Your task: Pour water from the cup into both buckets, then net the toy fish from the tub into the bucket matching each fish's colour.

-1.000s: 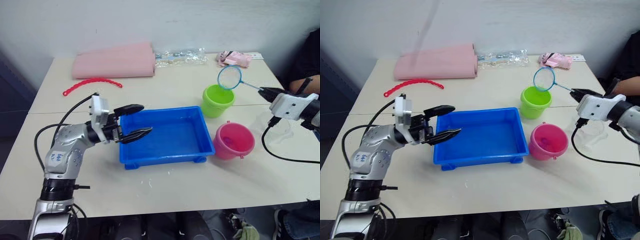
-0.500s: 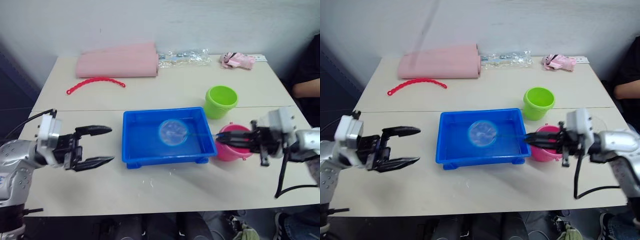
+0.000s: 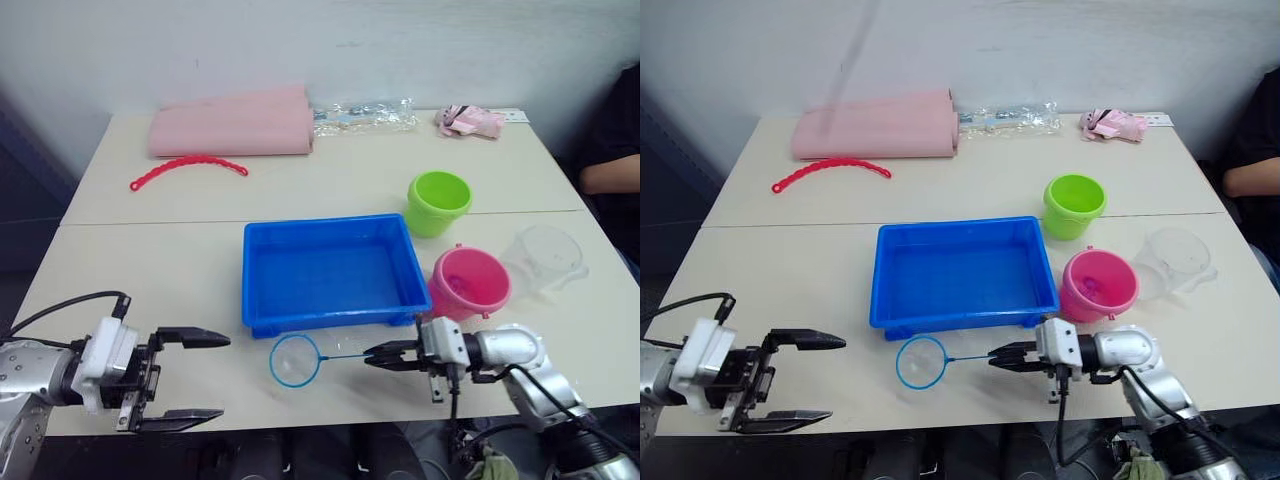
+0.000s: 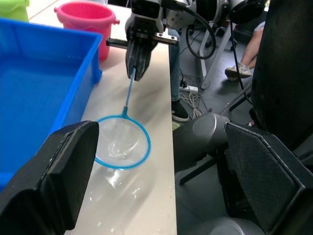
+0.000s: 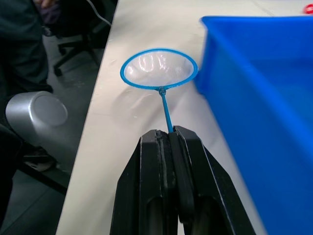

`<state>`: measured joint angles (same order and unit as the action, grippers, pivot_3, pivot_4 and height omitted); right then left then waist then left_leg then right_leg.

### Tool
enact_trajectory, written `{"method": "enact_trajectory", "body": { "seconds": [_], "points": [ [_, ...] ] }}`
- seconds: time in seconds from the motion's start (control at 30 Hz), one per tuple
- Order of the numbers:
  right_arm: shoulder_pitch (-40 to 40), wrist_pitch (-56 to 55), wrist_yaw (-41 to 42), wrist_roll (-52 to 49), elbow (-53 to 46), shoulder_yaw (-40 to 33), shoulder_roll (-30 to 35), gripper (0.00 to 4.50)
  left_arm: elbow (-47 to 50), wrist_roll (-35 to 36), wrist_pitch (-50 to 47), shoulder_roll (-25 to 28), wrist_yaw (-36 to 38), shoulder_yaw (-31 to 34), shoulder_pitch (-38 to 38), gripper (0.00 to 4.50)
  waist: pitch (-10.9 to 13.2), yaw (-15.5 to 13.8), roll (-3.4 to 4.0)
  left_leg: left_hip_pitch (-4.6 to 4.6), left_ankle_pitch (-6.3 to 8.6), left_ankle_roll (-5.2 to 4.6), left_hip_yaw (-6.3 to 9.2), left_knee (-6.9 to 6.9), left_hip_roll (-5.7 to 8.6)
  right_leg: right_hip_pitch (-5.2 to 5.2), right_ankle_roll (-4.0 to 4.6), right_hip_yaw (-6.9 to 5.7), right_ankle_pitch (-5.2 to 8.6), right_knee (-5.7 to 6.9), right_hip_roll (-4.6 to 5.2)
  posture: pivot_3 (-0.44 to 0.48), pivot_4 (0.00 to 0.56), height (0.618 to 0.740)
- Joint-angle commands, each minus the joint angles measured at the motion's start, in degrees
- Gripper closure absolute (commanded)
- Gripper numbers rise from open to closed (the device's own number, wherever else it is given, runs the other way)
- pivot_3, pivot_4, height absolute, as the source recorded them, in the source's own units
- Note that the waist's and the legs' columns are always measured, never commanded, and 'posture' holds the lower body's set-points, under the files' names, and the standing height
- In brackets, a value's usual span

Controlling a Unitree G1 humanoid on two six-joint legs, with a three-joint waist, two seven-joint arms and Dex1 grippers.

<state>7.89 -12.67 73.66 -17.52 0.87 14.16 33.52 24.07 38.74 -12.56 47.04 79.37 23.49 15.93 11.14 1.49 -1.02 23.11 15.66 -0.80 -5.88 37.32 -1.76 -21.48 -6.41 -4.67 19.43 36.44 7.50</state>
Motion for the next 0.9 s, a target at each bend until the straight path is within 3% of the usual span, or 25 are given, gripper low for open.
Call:
{"method": "enact_trajectory", "body": {
  "seconds": [0.03, 0.27, 0.33, 0.37, 0.6, 0.77, 0.9],
  "points": [
    [1.0, -5.59, -1.63, 3.37, 3.61, 0.9, -2.44, 4.5, 0.46, -0.14, 0.86, -0.25, -1.58, 0.61, -0.08, 0.05, 0.0, 0.04, 0.0, 0.0, 0.0, 0.0, 0.0, -0.01, 0.0, 0.0, 0.0, 0.01, 0.0, 0.01, 0.02, 0.0, 0.15, 0.74],
    [2.81, -7.45, -0.11, 4.91, 11.31, 2.82, -4.63, 4.5, -2.52, -0.85, 0.95, 1.11, -2.64, 0.94, -2.5, 0.05, 0.0, 0.13, 0.0, -0.02, 0.02, 0.04, 0.01, -0.06, -0.02, -0.01, 0.04, 0.0, 0.02, 0.02, 0.04, 0.0, 0.15, 0.74],
    [3.76, -9.61, 0.5, 4.58, 13.13, 2.24, -5.28, 3.67, -3.03, -0.81, 0.77, 1.45, -2.48, 0.97, -2.74, 0.0, 0.0, 0.14, 0.0, -0.02, 0.02, 0.05, 0.01, -0.06, -0.03, -0.02, 0.05, 0.0, 0.02, 0.02, 0.03, 0.0, 0.15, 0.74],
    [4.24, -8.96, 0.95, 3.84, 13.29, 1.75, -5.3, 3.5, -3.1, -0.7, 0.32, 1.73, -2.4, 1.1, -2.44, 0.0, 0.0, 0.16, 0.0, -0.02, 0.03, 0.05, 0.01, -0.06, -0.03, -0.01, 0.05, 0.0, 0.02, 0.01, 0.03, 0.0, 0.15, 0.74],
    [2.78, -5.81, 3.29, 0.36, 7.69, -0.73, -1.68, 0.16, -5.03, -1.66, 0.81, 1.54, -3.45, 2.78, -0.41, 0.0, 0.0, 0.1, 0.0, -0.02, 0.04, 0.07, 0.0, -0.08, -0.05, -0.03, 0.05, 0.0, 0.03, 0.0, 0.05, 0.0, 0.15, 0.74],
    [-1.4, 0.92, 2.06, -5.18, -4.34, -6.12, 4.45, 0.07, -5.49, -2.04, 0.39, 0.19, -7.34, 6.41, 2.11, 0.0, 0.0, 0.05, 0.01, -0.02, 0.06, 0.04, 0.0, -0.09, -0.04, -0.01, 0.05, 0.01, 0.03, -0.03, 0.12, 0.0, 0.15, 0.74],
    [-5.47, 5.21, 2.06, -10.33, -11.54, -14.92, 11.83, 0.07, -8.18, -4.69, 4.18, -0.95, -8.79, 9.13, 3.63, 0.0, 0.0, -0.03, 0.0, -0.03, 0.09, 0.02, 0.04, -0.1, -0.04, 0.01, 0.05, 0.0, 0.03, -0.04, 0.16, 0.0, 0.15, 0.74]
  ]
}}
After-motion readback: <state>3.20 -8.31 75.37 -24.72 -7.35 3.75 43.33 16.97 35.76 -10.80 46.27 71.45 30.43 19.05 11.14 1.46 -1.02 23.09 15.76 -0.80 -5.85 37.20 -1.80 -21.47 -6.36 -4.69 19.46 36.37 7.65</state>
